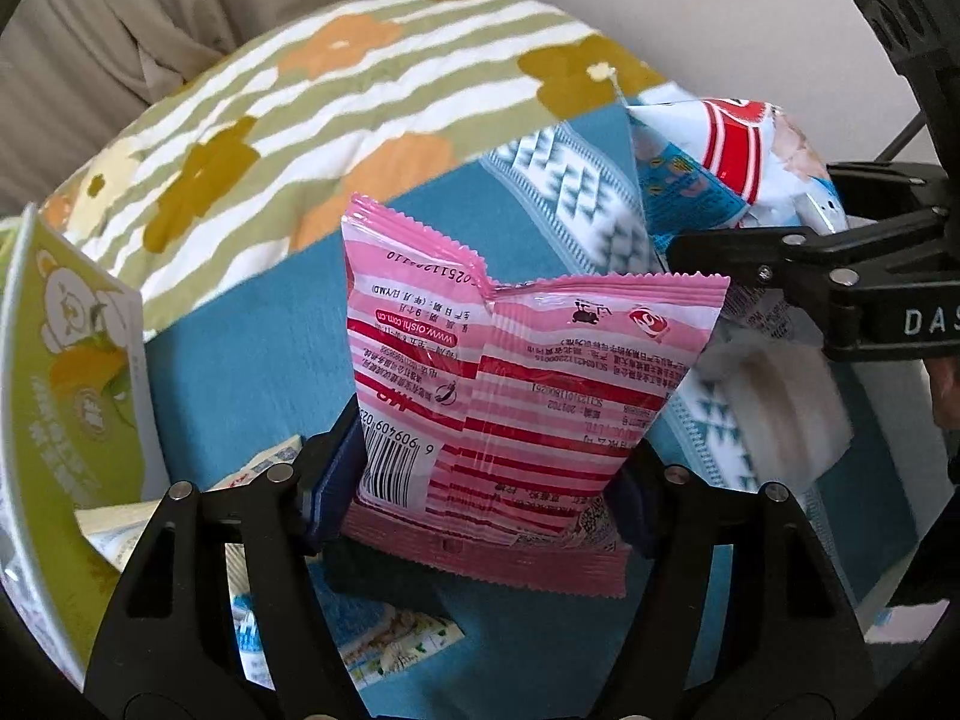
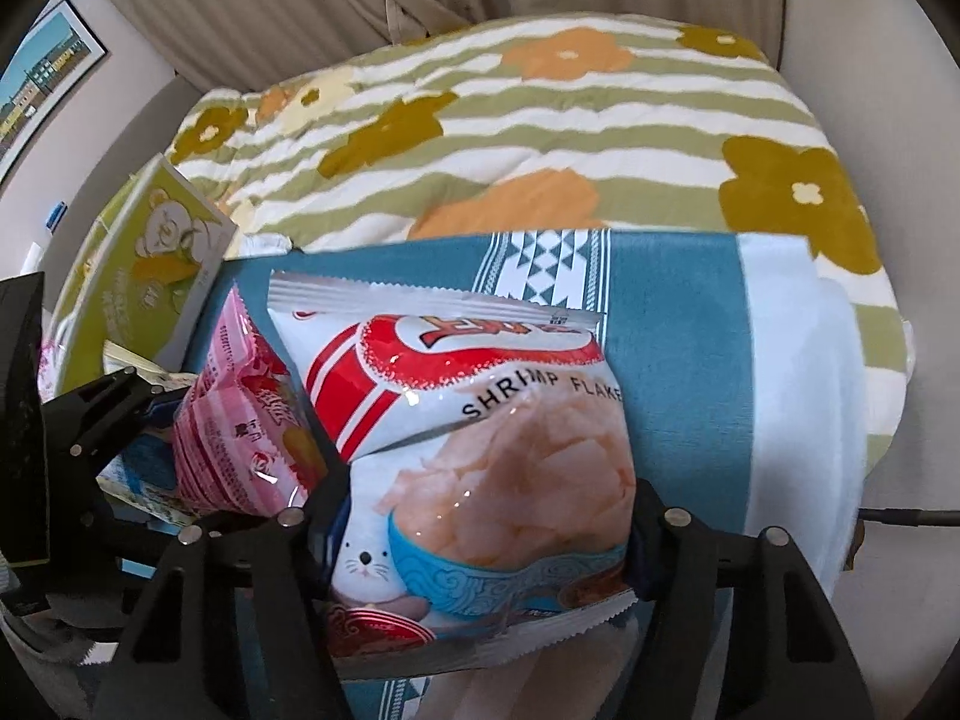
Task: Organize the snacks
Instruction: 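Grasp pink striped bag with left tool while right tool grasps white shrimp flakes bag, then drop pink striped bag into box from left tool while right tool drops shrimp bag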
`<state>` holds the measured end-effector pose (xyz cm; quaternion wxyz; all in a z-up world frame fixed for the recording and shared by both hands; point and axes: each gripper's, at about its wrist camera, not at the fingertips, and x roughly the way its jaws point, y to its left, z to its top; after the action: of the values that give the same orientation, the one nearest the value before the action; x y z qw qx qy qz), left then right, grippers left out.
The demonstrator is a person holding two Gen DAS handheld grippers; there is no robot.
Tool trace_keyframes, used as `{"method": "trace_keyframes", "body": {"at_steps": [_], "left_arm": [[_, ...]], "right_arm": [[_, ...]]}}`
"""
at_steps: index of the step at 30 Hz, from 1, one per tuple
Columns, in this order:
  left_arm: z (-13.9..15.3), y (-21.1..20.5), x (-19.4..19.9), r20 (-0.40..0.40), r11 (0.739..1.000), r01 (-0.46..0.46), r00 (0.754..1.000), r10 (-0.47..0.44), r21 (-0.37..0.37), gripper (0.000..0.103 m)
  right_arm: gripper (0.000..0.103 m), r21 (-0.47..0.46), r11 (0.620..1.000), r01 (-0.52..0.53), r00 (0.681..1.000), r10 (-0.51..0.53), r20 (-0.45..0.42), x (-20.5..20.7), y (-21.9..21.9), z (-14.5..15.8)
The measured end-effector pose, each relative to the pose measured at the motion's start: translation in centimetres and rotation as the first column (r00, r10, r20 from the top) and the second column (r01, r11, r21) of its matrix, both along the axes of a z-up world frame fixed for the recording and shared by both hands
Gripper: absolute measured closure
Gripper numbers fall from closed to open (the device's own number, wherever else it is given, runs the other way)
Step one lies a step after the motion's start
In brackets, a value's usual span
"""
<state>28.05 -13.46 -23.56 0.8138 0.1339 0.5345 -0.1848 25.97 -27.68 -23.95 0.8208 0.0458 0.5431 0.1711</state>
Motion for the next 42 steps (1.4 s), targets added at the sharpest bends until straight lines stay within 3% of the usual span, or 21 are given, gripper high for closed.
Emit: {"method": "trace_keyframes", "body": {"at_steps": [13,22,30,37,42], "left_arm": [[10.4,1.1,-5.1,0.158,0.992,-0.066,0.984,0.082,-0.108,0.037],[16.7,8.4,-8.5,0.223,0.964,-0.223,0.942,0.252,-0.147,0.037],[18.2,18.0,-9.1,0.241,0.935,-0.318,0.905,0.349,-0.160,0.037],[17.2,26.7,-6.6,0.212,0.920,-0.368,0.896,0.390,-0.138,0.037],[15.2,31.4,-3.7,0.176,0.923,-0.368,0.907,0.383,-0.112,0.037]], "right_arm": [[0.040,0.017,0.999,0.050,0.986,-0.052,0.156,-5.7,-1.5,9.9],[0.040,0.014,0.999,-0.036,0.969,0.032,0.246,-8.7,2.0,15.3],[0.040,0.052,0.991,-0.119,0.953,0.099,0.288,-9.4,9.8,17.1],[0.040,0.089,0.986,-0.143,0.957,0.114,0.267,-7.8,18.5,16.3],[0.040,0.104,0.986,-0.134,0.968,0.107,0.226,-6.5,24.2,14.4]]}}
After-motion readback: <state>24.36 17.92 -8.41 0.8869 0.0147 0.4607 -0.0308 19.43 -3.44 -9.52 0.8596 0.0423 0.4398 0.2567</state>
